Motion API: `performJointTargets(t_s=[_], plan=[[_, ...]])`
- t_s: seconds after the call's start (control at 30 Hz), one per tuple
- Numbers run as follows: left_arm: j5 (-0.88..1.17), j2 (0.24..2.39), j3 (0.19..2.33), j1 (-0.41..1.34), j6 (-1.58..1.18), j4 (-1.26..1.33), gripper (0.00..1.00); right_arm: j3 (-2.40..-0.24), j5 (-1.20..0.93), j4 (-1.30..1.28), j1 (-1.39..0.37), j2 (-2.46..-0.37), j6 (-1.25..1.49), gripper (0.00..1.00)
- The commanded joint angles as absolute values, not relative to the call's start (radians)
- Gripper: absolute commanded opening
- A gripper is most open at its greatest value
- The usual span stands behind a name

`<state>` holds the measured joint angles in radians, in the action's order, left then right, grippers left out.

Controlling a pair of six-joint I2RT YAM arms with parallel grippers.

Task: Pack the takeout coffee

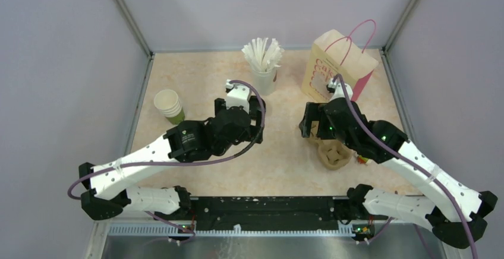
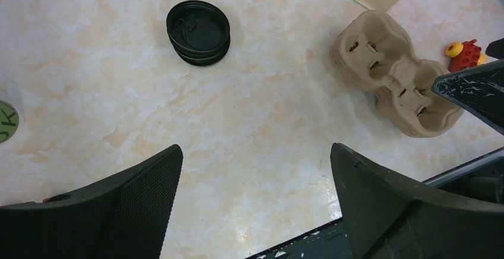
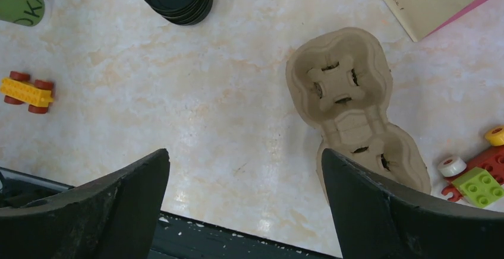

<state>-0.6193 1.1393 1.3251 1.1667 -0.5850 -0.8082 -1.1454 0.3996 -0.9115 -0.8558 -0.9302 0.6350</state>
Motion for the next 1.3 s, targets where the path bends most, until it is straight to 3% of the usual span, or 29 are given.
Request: performJointTargets(t_s=[0.0,0.3,0.43,0.63,0.73,0.83,1.03,1.27], plan=[[-0.642,1.163,1.338,1.164,-0.595,-0.805,0.99,-1.153,0.414,-0.840,-0.862,-0.925,0.615,0.97],[-0.595,1.142,1.329,1.051,-0.566,-0.774,0.99,-1.213,0.456,-0.862,-0.863,-0.905,0.601,0.97],[-0.478,1.134,1.360,0.842,-0.557,-0.798,0.99,-1.238,0.411,-0.848,-0.862,-0.888,0.573,0.97],[-0.565,1.161,1.502,0.508,-0.577,-0.903,0.99,-1.257,0.324,-0.816,-0.862,-0.887,0.555,0.96],[-0.433,1.198,1.555,0.275,-0.584,-0.893,0.95,-1.269,0.286,-0.814,-0.862,-0.908,0.538,0.95],[-0.376,1.244,1.589,0.129,-0.583,-0.912,0.97,-1.302,0.277,-0.835,-0.863,-0.938,0.531,0.95],[-0.312,1.229,1.461,-0.098,-0.606,-0.801,0.90,-1.286,0.222,-0.806,-0.862,-0.952,0.587,0.95],[-0.339,1.269,1.403,-0.189,-0.569,-0.798,0.81,-1.238,0.208,-0.771,-0.863,-0.945,0.605,0.94]])
